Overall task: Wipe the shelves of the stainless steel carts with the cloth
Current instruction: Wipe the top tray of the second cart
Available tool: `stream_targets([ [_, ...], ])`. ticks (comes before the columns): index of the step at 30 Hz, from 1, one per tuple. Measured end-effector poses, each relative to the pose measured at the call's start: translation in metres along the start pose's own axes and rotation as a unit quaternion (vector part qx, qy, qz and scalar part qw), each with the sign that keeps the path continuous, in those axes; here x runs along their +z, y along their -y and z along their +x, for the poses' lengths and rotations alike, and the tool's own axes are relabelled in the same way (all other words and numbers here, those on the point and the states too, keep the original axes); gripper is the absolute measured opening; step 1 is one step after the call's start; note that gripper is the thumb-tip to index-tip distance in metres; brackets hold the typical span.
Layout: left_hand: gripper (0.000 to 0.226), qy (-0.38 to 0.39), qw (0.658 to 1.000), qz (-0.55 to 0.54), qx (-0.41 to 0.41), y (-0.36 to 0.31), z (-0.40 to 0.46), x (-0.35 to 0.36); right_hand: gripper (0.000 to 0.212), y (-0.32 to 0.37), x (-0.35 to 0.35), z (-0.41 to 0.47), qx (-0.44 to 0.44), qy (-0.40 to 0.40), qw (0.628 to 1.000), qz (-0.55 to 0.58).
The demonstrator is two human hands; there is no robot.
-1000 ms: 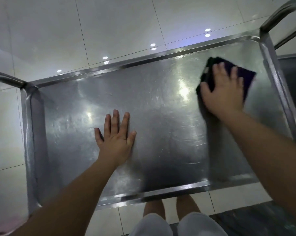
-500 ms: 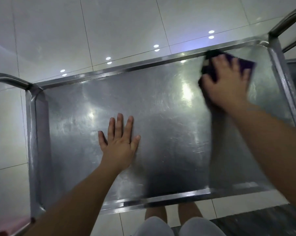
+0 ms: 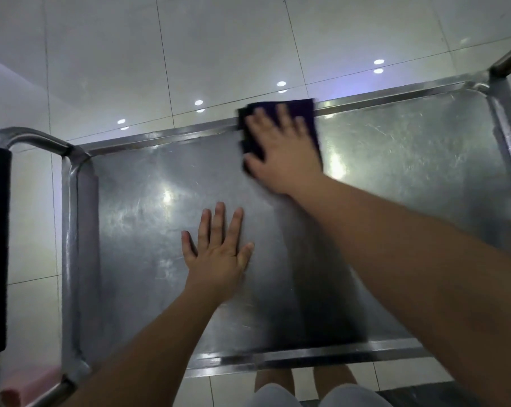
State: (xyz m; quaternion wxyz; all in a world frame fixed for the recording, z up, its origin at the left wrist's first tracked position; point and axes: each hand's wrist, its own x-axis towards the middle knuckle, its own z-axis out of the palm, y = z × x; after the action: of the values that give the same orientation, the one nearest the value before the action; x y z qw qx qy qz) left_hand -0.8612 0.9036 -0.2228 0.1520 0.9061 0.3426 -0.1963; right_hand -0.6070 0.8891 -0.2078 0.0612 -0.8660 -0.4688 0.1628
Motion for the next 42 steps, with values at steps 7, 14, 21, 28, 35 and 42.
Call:
stream_targets([
  [7, 0.065, -0.003, 1.0, -0.003, -0.001, 0.001, 0.0, -0.001, 0.071, 0.023, 0.006, 0.025, -0.112, 0.013, 0.993, -0.024],
  [14, 0.067, -0.006, 1.0, 0.004, -0.001, 0.002, -0.001, 0.002, 0.067, -0.194, -0.048, 0.0, 0.147, -0.083, 0.986, -0.01],
  [21, 0.068, -0.001, 1.0, 0.013, -0.009, 0.002, 0.003, 0.002, 0.072, -0.301, -0.067, -0.037, 0.186, -0.073, 0.98, -0.001],
  [28, 0.066, 0.014, 1.0, 0.001, -0.028, 0.003, 0.004, 0.0, 0.075, -0.261, -0.03, -0.168, 0.187, -0.031, 0.982, 0.006],
  [35, 0.067, 0.012, 1.0, -0.006, -0.019, 0.003, 0.004, 0.001, 0.073, -0.232, 0.017, -0.394, 0.195, 0.033, 0.98, 0.007],
  [42, 0.068, 0.008, 0.999, 0.024, -0.022, 0.005, 0.003, 0.002, 0.074, -0.232, 0.016, -0.413, 0.166, 0.081, 0.983, -0.018],
])
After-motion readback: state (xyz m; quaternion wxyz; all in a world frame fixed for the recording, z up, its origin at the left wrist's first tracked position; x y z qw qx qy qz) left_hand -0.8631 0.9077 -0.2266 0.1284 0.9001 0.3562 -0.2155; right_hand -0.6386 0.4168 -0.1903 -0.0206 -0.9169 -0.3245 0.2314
